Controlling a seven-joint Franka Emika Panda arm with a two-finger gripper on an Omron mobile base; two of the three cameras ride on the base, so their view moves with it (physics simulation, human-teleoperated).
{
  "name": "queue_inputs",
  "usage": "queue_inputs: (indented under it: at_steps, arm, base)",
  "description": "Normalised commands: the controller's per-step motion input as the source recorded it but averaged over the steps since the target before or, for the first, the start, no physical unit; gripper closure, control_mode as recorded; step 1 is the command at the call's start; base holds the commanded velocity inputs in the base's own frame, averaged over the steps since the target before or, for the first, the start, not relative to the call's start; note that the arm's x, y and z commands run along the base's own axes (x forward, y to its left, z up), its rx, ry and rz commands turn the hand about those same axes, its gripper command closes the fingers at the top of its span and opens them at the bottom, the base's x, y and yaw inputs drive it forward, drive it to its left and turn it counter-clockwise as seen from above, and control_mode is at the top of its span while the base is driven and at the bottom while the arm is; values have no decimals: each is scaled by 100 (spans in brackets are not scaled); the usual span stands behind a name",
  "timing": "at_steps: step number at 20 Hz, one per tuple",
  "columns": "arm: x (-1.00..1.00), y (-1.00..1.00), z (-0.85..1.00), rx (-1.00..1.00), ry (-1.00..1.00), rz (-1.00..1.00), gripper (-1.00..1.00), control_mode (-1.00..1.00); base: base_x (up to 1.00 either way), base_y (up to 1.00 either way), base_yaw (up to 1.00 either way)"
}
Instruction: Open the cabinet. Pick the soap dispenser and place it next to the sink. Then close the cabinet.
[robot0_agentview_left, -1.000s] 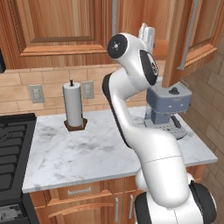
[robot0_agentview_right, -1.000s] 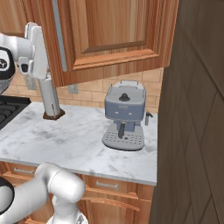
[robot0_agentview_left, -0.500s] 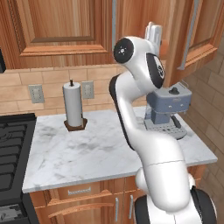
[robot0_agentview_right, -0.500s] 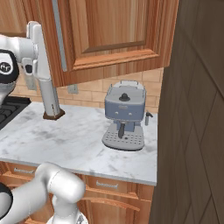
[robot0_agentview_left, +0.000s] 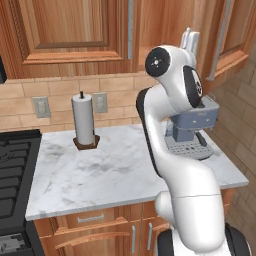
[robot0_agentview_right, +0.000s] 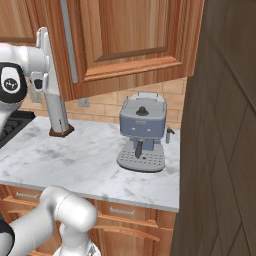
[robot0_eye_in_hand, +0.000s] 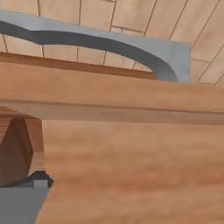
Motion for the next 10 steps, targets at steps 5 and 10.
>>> queue_inputs:
  at_steps: [5, 10]
  arm:
    - [-25, -17, 0, 19, -3, -16, -100, -100]
    - [-37, -19, 0, 19, -1, -20, -100, -100]
  base:
    - [0, 0, 0]
    - [0, 0, 0]
